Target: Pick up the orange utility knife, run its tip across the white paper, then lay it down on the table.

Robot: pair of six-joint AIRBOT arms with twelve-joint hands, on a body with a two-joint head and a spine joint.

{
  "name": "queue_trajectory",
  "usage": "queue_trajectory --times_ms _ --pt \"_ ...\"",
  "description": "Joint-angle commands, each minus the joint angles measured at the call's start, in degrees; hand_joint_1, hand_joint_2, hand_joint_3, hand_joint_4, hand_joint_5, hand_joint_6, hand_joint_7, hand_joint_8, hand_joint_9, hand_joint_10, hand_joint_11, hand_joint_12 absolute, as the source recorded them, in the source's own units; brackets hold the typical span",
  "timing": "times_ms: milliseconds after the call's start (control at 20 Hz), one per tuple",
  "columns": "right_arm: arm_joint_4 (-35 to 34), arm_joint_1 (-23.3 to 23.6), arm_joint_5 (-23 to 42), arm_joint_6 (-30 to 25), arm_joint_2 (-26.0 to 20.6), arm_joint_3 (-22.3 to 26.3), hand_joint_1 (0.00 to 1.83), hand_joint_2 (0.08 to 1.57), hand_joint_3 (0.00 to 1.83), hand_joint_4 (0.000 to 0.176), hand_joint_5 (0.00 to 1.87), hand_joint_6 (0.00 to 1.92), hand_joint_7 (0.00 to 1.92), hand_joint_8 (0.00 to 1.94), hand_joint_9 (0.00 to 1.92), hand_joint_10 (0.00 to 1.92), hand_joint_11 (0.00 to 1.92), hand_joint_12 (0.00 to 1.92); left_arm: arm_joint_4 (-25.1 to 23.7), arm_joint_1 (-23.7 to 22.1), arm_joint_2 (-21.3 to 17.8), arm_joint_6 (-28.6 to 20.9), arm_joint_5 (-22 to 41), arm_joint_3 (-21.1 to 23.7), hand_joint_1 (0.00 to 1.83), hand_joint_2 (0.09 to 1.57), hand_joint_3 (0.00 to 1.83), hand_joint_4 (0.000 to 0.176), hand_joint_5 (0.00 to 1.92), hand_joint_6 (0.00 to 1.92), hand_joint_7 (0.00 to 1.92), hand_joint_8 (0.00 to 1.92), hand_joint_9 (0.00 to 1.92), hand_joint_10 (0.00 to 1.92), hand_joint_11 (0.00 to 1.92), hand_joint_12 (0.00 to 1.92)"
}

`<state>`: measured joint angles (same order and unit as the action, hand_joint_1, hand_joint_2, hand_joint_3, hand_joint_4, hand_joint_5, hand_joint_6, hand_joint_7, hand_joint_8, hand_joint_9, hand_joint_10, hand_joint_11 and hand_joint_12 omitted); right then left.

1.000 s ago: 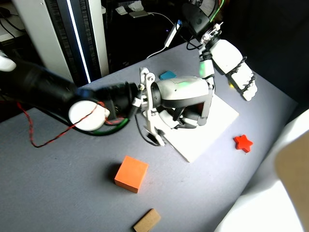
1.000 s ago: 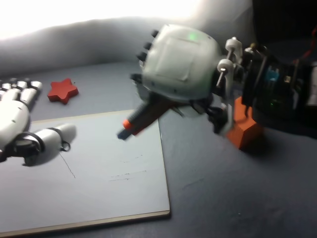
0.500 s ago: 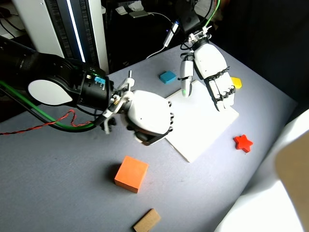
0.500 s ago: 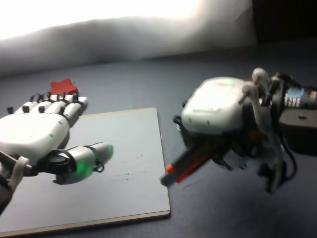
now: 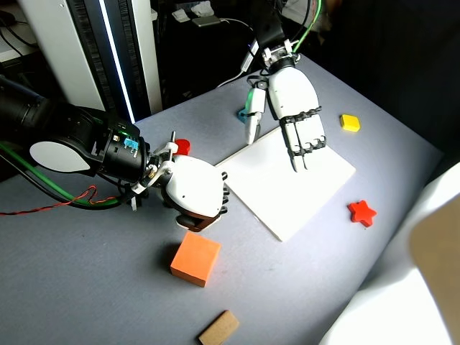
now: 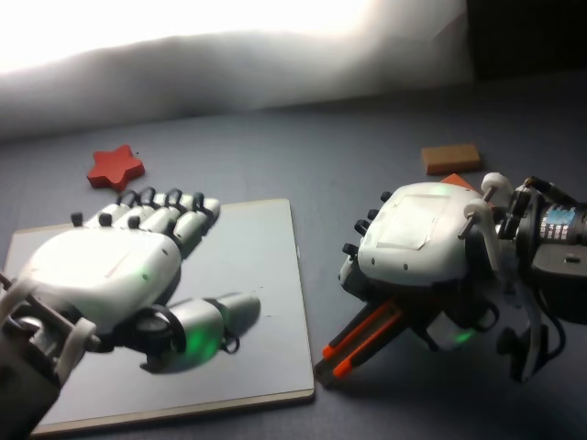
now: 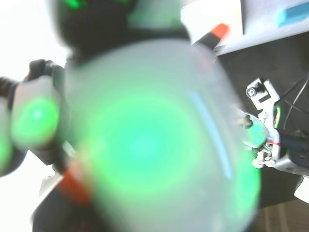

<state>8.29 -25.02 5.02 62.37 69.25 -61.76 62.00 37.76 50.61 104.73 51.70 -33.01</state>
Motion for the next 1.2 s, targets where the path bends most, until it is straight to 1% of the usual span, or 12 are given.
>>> queue_trajectory --times_ms 0,250,350,450,550,700,850,900,950,1000,1100,1150 --pt "-0.1 -0.1 5.5 0.3 -0.3 0.1 1.14 0.88 1.02 0.0 0.6 1.78 0.8 1.94 0.99 1.92 0.91 1.92 -3.4 -0.2 0.1 -0.1 4.5 0.0 0.0 1.3 0.0 0.0 0.0 0.0 0.0 0.0 0.0 0.0 0.0 0.41" --pt "-0.1 -1.1 6.8 0.9 -1.3 1.5 1.06 1.31 0.12 0.0 0.48 1.7 0.62 1.65 0.42 1.83 0.46 1.92 -3.6 0.0 0.6 -0.1 5.8 0.1 0.0 1.3 0.0 0.0 0.0 0.0 0.01 0.0 0.0 0.0 0.0 0.39" --pt "-0.1 -1.0 6.6 0.9 -2.2 2.4 0.9 1.24 0.02 0.0 0.11 1.08 0.2 0.92 0.11 1.37 0.02 1.82 -3.7 0.2 0.6 -0.1 6.3 0.1 0.0 1.29 0.0 0.0 0.0 0.0 0.01 0.0 0.0 0.0 0.0 0.34" --pt "-0.1 -0.5 6.1 0.9 -3.5 3.8 0.67 1.18 0.0 0.0 0.0 0.4 0.09 0.29 0.0 0.56 0.0 1.01 -3.7 0.3 0.6 -0.1 6.6 0.1 0.0 1.29 0.0 0.0 0.0 0.0 0.01 0.0 0.0 0.0 0.0 0.26" --pt "-0.1 -0.2 6.1 0.9 -5.0 5.4 0.52 1.15 0.0 0.0 0.0 0.09 0.06 0.07 0.0 0.13 0.0 0.3 -3.7 0.3 0.6 -0.1 6.8 0.1 0.02 1.3 0.0 0.0 0.0 0.0 0.0 0.0 0.0 0.0 0.0 0.22" --pt "-0.1 -0.4 5.8 -0.1 -7.3 7.4 0.51 1.08 0.0 0.0 0.01 0.02 0.04 0.02 0.01 0.04 0.0 0.0 -3.7 0.4 0.7 -0.1 7.1 0.1 0.01 1.3 0.0 0.0 0.0 0.0 0.02 0.01 0.0 0.0 0.0 0.28" --pt "-0.8 -0.8 6.2 -1.6 -10.6 10.1 0.22 1.12 0.0 0.0 0.0 0.0 0.04 0.01 0.0 0.0 0.0 0.0 -3.7 0.4 0.8 0.0 7.2 0.1 0.05 1.3 0.0 0.0 0.0 0.0 0.06 0.01 0.04 0.01 0.0 0.54" --pt "-2.3 -0.7 6.2 -1.5 -12.1 11.3 0.14 1.13 0.0 0.0 0.06 0.02 0.17 0.03 0.08 0.02 0.0 0.09 -3.7 0.4 0.8 0.0 7.3 0.1 0.1 1.3 0.0 0.0 0.06 0.01 0.16 0.02 0.14 0.05 0.0 0.86" --pt "-3.2 -0.6 6.2 -1.5 -13.4 12.4 0.1 1.14 0.0 0.0 0.14 0.04 0.25 0.02 0.16 0.05 0.0 0.36 -3.7 0.4 0.8 0.0 7.3 0.1 0.14 1.3 0.0 0.0 0.13 0.04 0.24 0.04 0.22 0.09 0.0 1.05" --pt "-4.1 -0.5 6.2 -1.5 -14.9 13.6 0.09 1.14 0.0 0.0 0.32 0.12 0.4 0.05 0.31 0.14 0.0 0.96 -3.7 0.4 0.8 0.0 7.3 0.1 0.2 1.3 0.0 0.0 0.3 0.07 0.43 0.06 0.33 0.27 0.0 1.3" --pt "-6.3 -0.5 7.5 -1.6 -17.8 16.1 0.1 1.24 0.0 0.0 0.45 0.61 0.69 0.21 0.4 0.86 0.0 1.54 -3.7 0.4 0.8 0.2 7.5 0.0 0.31 1.31 0.0 0.0 0.62 0.22 0.67 0.46 0.41 1.0 0.04 1.63" --pt "-6.9 -0.5 7.8 -1.6 -18.9 17.0 0.08 1.29 0.01 0.0 0.5 0.92 0.7 0.6 0.43 1.17 0.0 1.76 -3.7 0.3 0.8 0.2 7.5 0.0 0.35 1.31 0.0 0.0 0.66 0.48 0.66 0.87 0.48 1.29 0.14 1.73"
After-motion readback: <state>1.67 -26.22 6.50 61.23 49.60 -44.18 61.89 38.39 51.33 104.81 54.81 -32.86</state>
